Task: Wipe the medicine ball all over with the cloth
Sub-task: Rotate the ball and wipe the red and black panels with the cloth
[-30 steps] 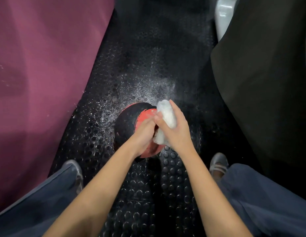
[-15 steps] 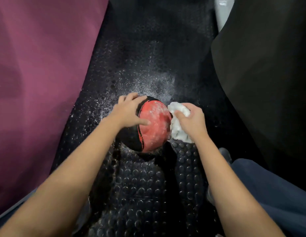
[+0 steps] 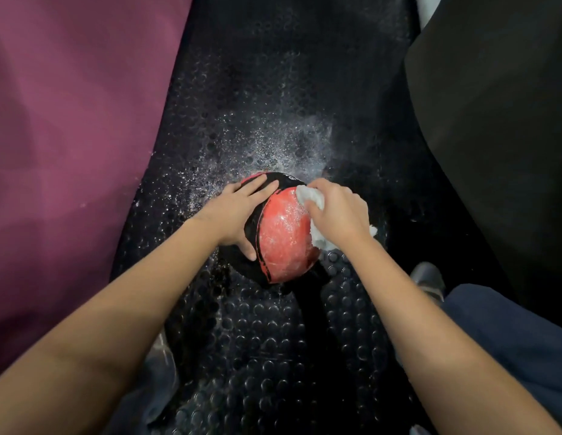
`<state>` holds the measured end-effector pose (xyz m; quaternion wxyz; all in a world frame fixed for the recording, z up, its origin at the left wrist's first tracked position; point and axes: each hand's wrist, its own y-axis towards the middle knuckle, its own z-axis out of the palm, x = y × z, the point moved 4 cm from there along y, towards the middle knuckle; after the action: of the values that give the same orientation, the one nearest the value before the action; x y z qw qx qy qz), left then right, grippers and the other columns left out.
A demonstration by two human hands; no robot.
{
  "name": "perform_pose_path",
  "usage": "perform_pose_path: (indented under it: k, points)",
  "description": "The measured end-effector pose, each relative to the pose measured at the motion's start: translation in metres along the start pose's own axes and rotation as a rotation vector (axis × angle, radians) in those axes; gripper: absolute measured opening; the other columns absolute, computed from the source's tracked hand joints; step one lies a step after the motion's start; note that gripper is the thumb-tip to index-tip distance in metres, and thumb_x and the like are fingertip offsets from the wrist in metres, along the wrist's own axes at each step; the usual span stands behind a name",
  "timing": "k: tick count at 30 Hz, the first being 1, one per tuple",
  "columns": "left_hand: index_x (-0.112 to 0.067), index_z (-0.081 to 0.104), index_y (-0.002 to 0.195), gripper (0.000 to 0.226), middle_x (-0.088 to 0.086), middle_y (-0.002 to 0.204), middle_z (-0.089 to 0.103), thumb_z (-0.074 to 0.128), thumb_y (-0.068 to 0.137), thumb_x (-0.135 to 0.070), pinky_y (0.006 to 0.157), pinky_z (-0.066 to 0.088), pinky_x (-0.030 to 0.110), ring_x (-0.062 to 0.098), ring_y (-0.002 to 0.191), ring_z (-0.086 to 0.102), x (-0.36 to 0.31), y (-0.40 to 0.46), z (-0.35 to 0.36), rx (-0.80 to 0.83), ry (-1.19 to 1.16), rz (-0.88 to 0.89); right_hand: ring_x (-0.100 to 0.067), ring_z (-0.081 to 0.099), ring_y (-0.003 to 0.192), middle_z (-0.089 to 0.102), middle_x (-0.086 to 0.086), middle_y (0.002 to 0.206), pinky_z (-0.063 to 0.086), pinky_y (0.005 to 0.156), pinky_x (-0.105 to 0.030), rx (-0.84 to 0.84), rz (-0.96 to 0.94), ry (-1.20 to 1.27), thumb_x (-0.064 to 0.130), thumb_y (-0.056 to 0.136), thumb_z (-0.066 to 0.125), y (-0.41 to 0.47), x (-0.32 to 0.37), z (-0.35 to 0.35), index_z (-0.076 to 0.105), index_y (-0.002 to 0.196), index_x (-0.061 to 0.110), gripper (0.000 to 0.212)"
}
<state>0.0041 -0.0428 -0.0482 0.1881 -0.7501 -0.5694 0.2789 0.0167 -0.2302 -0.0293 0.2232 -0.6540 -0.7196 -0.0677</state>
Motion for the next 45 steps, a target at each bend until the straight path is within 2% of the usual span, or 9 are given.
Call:
perform_pose_path:
  k: [5,12,17,22,26,30,34,38,45]
  points:
    - [-0.040,-0.016,0.150,0.145,-0.017,0.159,-0.017,0.091,0.052,-0.045,0.107,0.036,0.059,0.029,0.148,-0.005,-0.009,-0.026,0.014,-0.036,-0.024,-0.018,-0.022,0.062,0.093,0.068,0.006,0.100,0.042,0.075,-0.032,0.009,0.085,0.115,0.052,0.085,0.060,-0.020,-0.002,0.015,0.058,0.110,0.034,0.031]
    - [-0.041,-0.022,0.147,0.141,-0.019,0.155,-0.028,0.088,0.060,-0.043,0.098,0.045,0.056,0.028,0.148,-0.015,-0.017,-0.041,0.024,-0.035,-0.032,-0.029,-0.025,0.062,0.094,0.062,0.002,0.104,0.046,0.078,-0.036,-0.034,0.018,-0.011,0.042,0.096,0.048,-0.025,0.001,0.013,0.063,0.112,0.034,0.023]
    - [-0.043,-0.023,0.147,0.143,-0.022,0.154,-0.030,0.090,0.058,-0.039,0.098,0.045,0.057,0.029,0.148,-0.014,-0.015,-0.040,0.025,-0.044,-0.046,-0.056,-0.027,0.059,0.100,0.060,-0.004,0.117,0.041,0.067,-0.035,-0.058,-0.185,-0.221,0.028,0.097,0.046,-0.048,0.030,0.021,0.058,0.124,0.025,0.030]
    - [-0.043,-0.024,0.147,0.143,-0.021,0.154,-0.031,0.089,0.060,-0.037,0.098,0.045,0.057,0.029,0.148,-0.015,-0.019,-0.040,0.027,-0.027,-0.049,-0.066,-0.028,0.062,0.095,0.061,-0.004,0.106,0.039,0.066,-0.032,-0.054,0.020,-0.236,0.027,0.097,0.045,-0.021,0.012,0.010,0.059,0.118,0.025,0.026]
    - [-0.043,-0.023,0.147,0.144,-0.022,0.154,-0.029,0.090,0.059,-0.037,0.097,0.046,0.056,0.029,0.148,-0.013,-0.015,-0.037,0.026,-0.042,-0.058,-0.071,-0.026,0.060,0.098,0.060,-0.002,0.112,0.042,0.066,-0.034,-0.021,-0.199,-0.327,0.023,0.096,0.045,-0.039,0.030,0.019,0.057,0.122,0.027,0.029]
    - [-0.042,-0.024,0.147,0.142,-0.020,0.155,-0.029,0.089,0.060,-0.040,0.096,0.047,0.055,0.032,0.148,-0.013,-0.022,-0.038,0.030,-0.045,-0.031,-0.079,-0.027,0.061,0.095,0.060,-0.004,0.108,0.039,0.066,-0.033,-0.037,-0.021,-0.330,0.027,0.097,0.045,-0.015,0.017,0.008,0.058,0.118,0.024,0.025]
    - [-0.042,-0.023,0.147,0.142,-0.020,0.155,-0.028,0.089,0.060,-0.040,0.095,0.047,0.054,0.032,0.149,-0.011,-0.018,-0.037,0.029,-0.061,-0.038,-0.082,-0.024,0.057,0.102,0.056,-0.003,0.114,0.038,0.064,-0.032,-0.001,-0.260,-0.408,0.022,0.095,0.045,-0.041,0.039,0.017,0.053,0.124,0.025,0.030]
    - [-0.042,-0.025,0.146,0.140,-0.020,0.155,-0.030,0.087,0.062,-0.046,0.096,0.048,0.053,0.034,0.148,-0.011,-0.025,-0.039,0.035,-0.078,-0.009,-0.088,-0.028,0.060,0.095,0.059,-0.006,0.107,0.033,0.063,-0.032,-0.026,-0.079,-0.404,0.020,0.095,0.046,-0.012,0.019,0.005,0.057,0.115,0.020,0.024]
    - [-0.037,-0.022,0.149,0.138,-0.019,0.156,-0.028,0.084,0.062,-0.052,0.094,0.049,0.052,0.028,0.149,-0.010,-0.018,-0.048,0.038,-0.129,-0.045,-0.086,-0.031,0.061,0.093,0.058,-0.006,0.109,0.035,0.063,-0.033,-0.019,-0.140,-0.347,0.024,0.098,0.043,-0.017,0.024,0.010,0.057,0.119,0.020,0.025]
